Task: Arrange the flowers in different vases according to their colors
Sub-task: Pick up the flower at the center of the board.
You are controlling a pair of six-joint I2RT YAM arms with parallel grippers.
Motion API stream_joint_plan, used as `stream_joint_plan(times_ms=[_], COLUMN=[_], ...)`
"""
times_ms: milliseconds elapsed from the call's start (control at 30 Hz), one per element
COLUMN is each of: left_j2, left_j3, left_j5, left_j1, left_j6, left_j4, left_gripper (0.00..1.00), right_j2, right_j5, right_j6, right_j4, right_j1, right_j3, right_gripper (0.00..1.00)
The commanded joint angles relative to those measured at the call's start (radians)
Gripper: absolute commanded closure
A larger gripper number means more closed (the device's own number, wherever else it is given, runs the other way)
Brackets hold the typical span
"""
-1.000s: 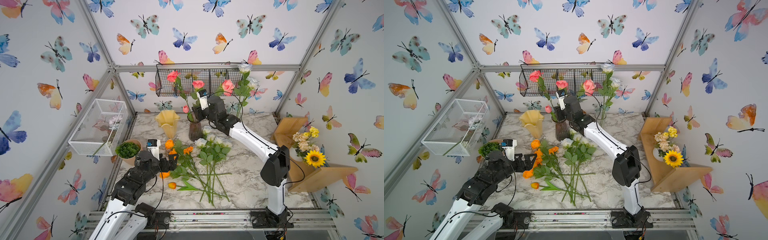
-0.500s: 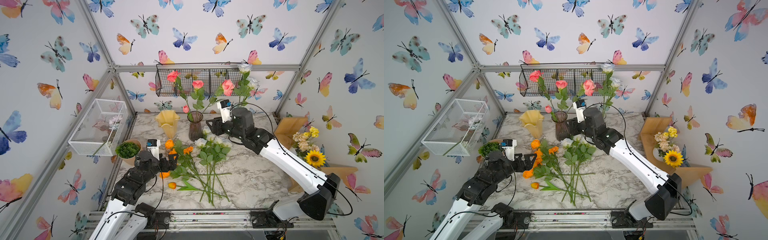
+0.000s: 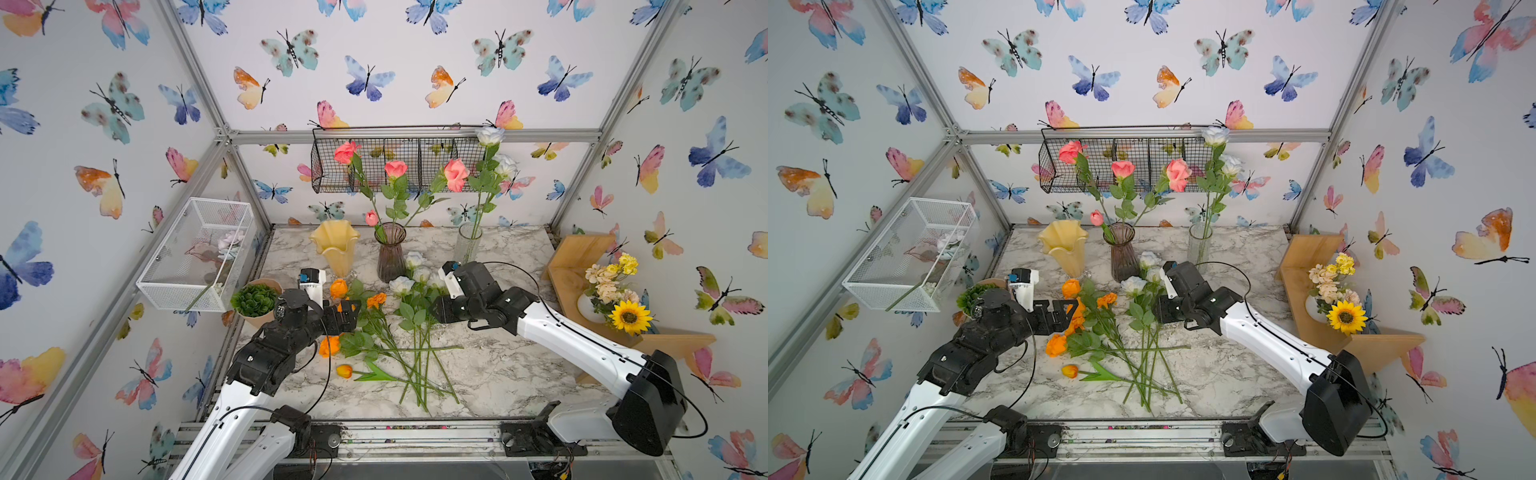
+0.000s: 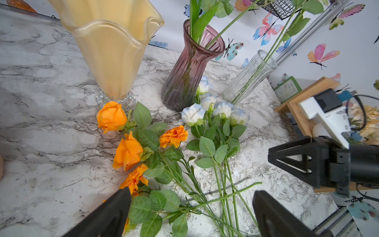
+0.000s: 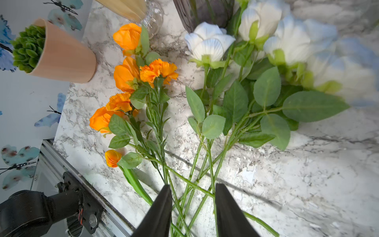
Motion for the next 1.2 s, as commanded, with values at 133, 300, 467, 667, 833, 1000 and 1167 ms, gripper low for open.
stream_joint_plan(times_ms=[133, 300, 467, 667, 833, 1000, 1167], left_j2=[-0.023, -0.019, -0.001, 0.021, 0.029, 0.034, 0.032], left_j3=[-0.064, -0.082, -0.082, -0.080, -0.080, -0.080, -0.080], left_j5=[0.034, 0.030, 0.035, 0.033, 0.032, 0.031, 0.027], left_j1=[0.001, 0.001, 0.000, 0.003, 0.003, 0.010, 0.013], left_j6=[0.011, 0.008, 0.010, 0.010, 0.010, 0.010, 0.010], left_j4=[0.014, 0.033, 0.034, 0.036, 0.036, 0.035, 0.035], left_gripper=[0.01, 0.01, 0.01, 0.01, 0.01, 0.01, 0.01], right_j2=[0.120, 0.185, 0.254, 0.332, 0.388, 0.432, 0.426], right_j5=[-0.028, -0.027, -0.035, -0.024, 0.008, 0.022, 0.043], right_j6=[0.022, 0.014, -0.004, -0.032, -0.063, -0.086, -0.110], right_j4=[-0.003, 0.032, 0.050, 0.060, 0.048, 0.038, 0.017], right_j1=[0.028, 0.052, 0.065, 0.072, 0.072, 0.072, 0.072], right_j3=[-0.040, -0.040, -0.022, 0.007, 0.048, 0.081, 0.090], right_gripper=[0.67, 0.68, 0.69, 0.71, 0.73, 0.77, 0.90])
